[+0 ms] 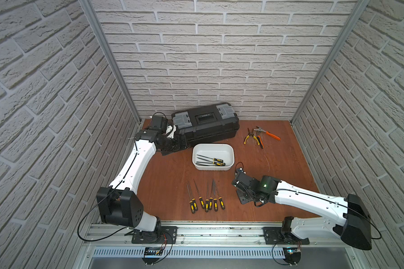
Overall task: Put the file tool into the storage box
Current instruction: Place the file tool in the storage box.
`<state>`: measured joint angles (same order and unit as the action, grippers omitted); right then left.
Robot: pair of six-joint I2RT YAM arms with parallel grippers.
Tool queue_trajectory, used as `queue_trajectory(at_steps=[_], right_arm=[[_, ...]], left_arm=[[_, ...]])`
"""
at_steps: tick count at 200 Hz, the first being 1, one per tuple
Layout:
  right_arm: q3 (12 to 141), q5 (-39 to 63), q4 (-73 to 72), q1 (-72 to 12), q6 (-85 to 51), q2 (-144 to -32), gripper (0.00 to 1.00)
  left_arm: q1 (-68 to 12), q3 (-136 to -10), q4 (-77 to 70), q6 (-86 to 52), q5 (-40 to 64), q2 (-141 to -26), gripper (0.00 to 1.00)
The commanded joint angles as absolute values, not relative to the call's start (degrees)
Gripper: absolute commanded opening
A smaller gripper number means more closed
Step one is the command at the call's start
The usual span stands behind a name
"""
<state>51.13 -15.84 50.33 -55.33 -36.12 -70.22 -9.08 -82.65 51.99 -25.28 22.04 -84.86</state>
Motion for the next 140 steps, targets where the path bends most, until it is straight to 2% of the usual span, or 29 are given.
queue_trajectory(at_steps=[1,33,53,98,140], right_arm=[[55.7,-17.3,51.2,-55.1,-30.1,-69.2,0.05],[65.0,-17.6,53.9,-52.4,-21.4,-73.0,0.05],[71.7,-11.5,53.2,-47.9,-12.6,-77.2,0.06],[89.2,-2.8,55.8,-37.3,8.4,-92.2,0.04],[103.8,-1.2,57.1,-32.8,21.2,-107.1,0.02]], left_arm=[[-9.4,-85.5,51.3,-25.2,22.8,-86.1,0.98],[-9.4,-87.4,51.1,-25.1,22.4,-87.4,0.98],[-8.8,-86.8,50.1,-25.4,23.3,-88.3,0.98],[-5.8,-88.1,49.2,-27.5,25.3,-90.7,0.98],[-6.1,-94.8,52.3,-28.9,24.8,-95.2,0.98]])
